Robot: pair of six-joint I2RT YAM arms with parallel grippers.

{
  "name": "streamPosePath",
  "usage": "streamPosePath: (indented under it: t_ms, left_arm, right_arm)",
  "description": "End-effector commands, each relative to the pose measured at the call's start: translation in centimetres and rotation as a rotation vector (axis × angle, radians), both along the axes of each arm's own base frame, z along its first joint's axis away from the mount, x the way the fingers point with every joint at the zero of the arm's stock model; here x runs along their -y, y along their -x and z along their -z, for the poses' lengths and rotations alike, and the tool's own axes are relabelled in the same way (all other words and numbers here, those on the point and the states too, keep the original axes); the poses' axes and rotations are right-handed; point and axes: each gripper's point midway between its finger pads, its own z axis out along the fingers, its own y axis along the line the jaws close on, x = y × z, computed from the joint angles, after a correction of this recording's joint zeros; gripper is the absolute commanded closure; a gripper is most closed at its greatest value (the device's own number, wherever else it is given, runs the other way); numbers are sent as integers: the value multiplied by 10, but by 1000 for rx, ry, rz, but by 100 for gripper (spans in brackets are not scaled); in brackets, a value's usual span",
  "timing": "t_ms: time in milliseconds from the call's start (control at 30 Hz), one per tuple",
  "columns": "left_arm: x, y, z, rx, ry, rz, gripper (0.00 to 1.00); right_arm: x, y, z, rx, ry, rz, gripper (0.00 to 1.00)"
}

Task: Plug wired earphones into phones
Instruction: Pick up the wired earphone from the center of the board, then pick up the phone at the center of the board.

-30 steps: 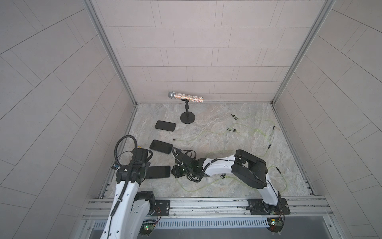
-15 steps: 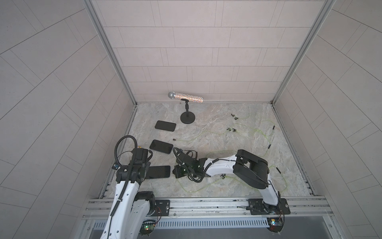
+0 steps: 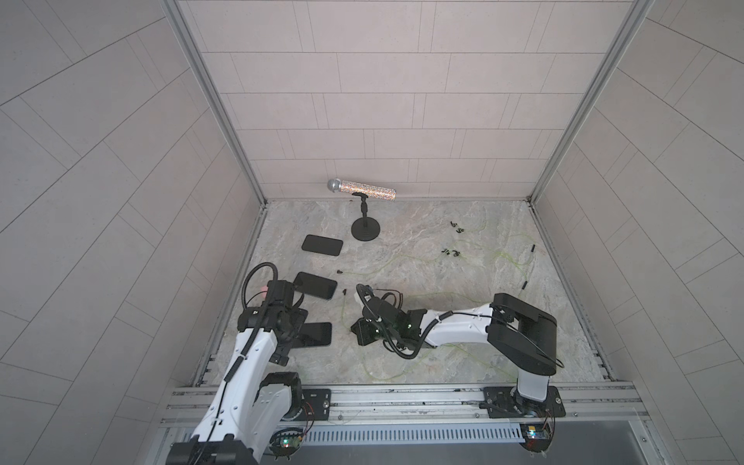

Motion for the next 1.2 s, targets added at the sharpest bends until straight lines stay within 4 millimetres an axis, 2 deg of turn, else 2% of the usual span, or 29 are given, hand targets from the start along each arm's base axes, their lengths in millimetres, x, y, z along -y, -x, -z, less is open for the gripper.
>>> streamPosePath:
  t_ms: [0, 67, 200, 333, 633, 900, 1167]
  left_arm:
    - [14, 14, 15, -60, 93, -105, 0]
    - [18, 12, 21, -47, 123, -145, 0]
    - [21, -7, 19, 33, 158, -187, 0]
    - [19, -11, 21, -12, 144, -214, 0]
    - [29, -34, 36, -160, 176, -144, 0]
    - [26, -33, 53, -146, 159, -180, 1]
    - [28, -19, 66, -192, 167, -195, 7]
  right_arm:
    - [2, -8, -15, 68, -49, 24, 100]
    - [4, -8, -15, 84, -51, 22, 100]
    - [2, -7, -15, 94, -72, 8, 100]
    - [-2, -6, -12, 95, -95, -2, 100]
    - [-10, -7, -5, 96, -114, -14, 100]
    - [-14, -8, 4, 86, -106, -20, 100]
    - [-18, -8, 11, 67, -113, -13, 100]
